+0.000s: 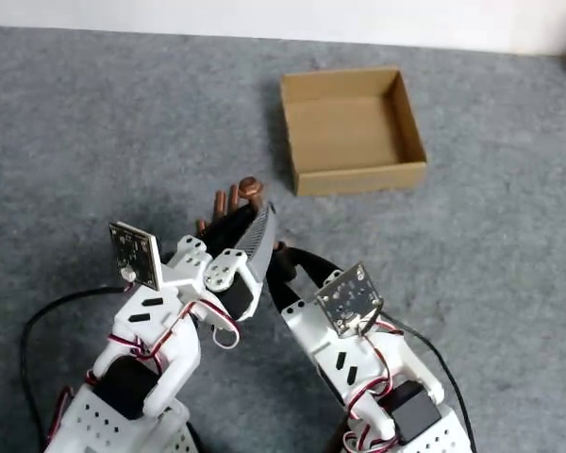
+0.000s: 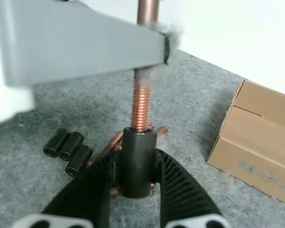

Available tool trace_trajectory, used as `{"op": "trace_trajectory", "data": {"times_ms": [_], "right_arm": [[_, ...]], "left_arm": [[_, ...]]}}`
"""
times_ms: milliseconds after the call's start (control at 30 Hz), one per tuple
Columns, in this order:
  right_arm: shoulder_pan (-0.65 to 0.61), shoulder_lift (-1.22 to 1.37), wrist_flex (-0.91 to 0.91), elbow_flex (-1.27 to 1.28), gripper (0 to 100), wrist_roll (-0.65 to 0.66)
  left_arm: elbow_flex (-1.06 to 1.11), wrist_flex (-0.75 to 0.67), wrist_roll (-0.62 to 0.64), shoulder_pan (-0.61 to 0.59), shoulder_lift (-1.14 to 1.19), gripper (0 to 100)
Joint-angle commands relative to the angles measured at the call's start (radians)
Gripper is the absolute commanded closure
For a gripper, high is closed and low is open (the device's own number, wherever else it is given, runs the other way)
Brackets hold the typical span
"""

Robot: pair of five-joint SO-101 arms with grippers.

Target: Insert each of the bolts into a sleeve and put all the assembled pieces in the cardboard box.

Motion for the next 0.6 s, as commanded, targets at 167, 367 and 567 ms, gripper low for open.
{"op": "trace_trajectory", "data": {"times_ms": [167, 367, 567], "right_arm": [[0.002, -0.01, -0.005, -0.016, 99.5, 0.008], [0.002, -0.01, -0.005, -0.016, 99.5, 0.009], [0.018, -0.01, -0.005, -0.018, 99.5, 0.009]], "left_arm": [[-0.01, 0.005, 0.021, 0.068, 0.007, 99], [-0.022, 0.074, 0.023, 0.071, 0.007, 99], [0.012, 0.074, 0.023, 0.071, 0.005, 99]]}}
